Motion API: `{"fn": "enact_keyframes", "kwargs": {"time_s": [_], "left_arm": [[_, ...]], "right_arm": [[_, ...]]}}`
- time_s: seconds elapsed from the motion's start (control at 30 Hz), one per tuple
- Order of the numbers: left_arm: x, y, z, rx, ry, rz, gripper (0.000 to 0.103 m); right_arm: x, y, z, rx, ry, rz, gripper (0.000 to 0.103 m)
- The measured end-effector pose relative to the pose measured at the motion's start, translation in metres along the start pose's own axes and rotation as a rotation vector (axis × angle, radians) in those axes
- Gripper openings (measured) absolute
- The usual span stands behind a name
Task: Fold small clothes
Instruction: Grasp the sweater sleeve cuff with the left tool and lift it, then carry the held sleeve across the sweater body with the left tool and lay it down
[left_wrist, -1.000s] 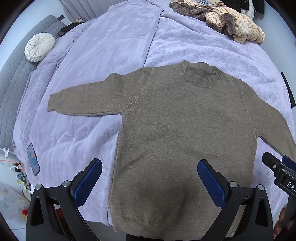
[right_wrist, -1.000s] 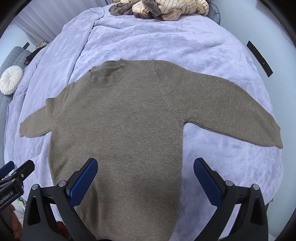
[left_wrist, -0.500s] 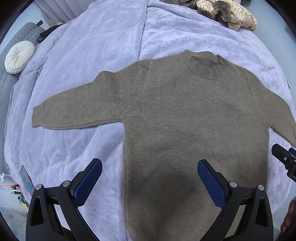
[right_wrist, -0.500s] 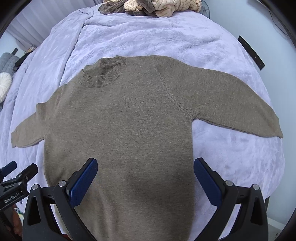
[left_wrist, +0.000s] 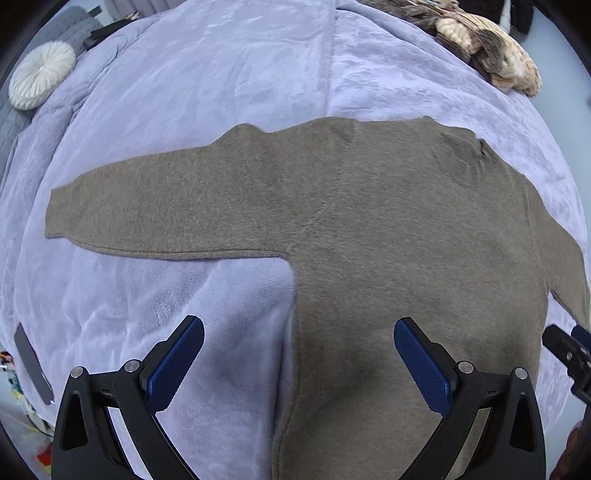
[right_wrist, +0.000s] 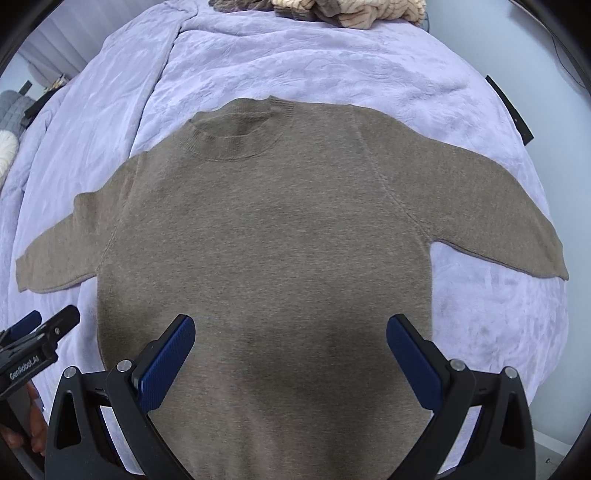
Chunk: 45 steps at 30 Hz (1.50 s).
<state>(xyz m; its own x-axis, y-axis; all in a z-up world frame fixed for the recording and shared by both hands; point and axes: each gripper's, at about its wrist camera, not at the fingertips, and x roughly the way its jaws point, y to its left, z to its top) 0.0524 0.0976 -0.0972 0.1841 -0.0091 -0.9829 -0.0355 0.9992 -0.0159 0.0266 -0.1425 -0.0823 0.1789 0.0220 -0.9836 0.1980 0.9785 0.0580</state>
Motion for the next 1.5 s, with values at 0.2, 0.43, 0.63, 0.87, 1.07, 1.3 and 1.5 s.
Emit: {"fn": "enact_keyframes", "kwargs": {"time_s": [0.2,0.43,0.63,0.87,1.07,1.3,1.5], "left_arm": [[0.041,0.084,0.012,-0.142,0.004,0.033,0.103],[0.075,0.217,0.031,-0.424,-0.071,0.059,0.103],[0.1,0.288,0.043,-0.672,-0.141,-0.084,0.103],[0.088,0.297,0.042,-0.73,-0.261,-0.192,0.009],[0.04,0.274,0.054,-0.613,-0.394,-0.349,0.009],[-0.051,0.154,0.097,-0.273,-0.546,-0.535,0.009],[-0.058,-0.012,0.108,0.025,-0.459,-0.645,0.009]], "right_arm": [[0.007,0.035,-0.001,-0.065,0.035,0.008,0.103],[0.021,0.071,-0.009,-0.152,0.103,0.0,0.103],[0.035,0.086,-0.019,-0.19,0.153,-0.003,0.103],[0.039,0.089,-0.025,-0.205,0.173,0.016,0.103],[0.036,0.074,-0.029,-0.187,0.164,0.047,0.103],[0.027,0.04,-0.032,-0.141,0.135,0.072,0.103],[0.017,-0.016,-0.036,-0.033,0.091,0.078,0.103]]}}
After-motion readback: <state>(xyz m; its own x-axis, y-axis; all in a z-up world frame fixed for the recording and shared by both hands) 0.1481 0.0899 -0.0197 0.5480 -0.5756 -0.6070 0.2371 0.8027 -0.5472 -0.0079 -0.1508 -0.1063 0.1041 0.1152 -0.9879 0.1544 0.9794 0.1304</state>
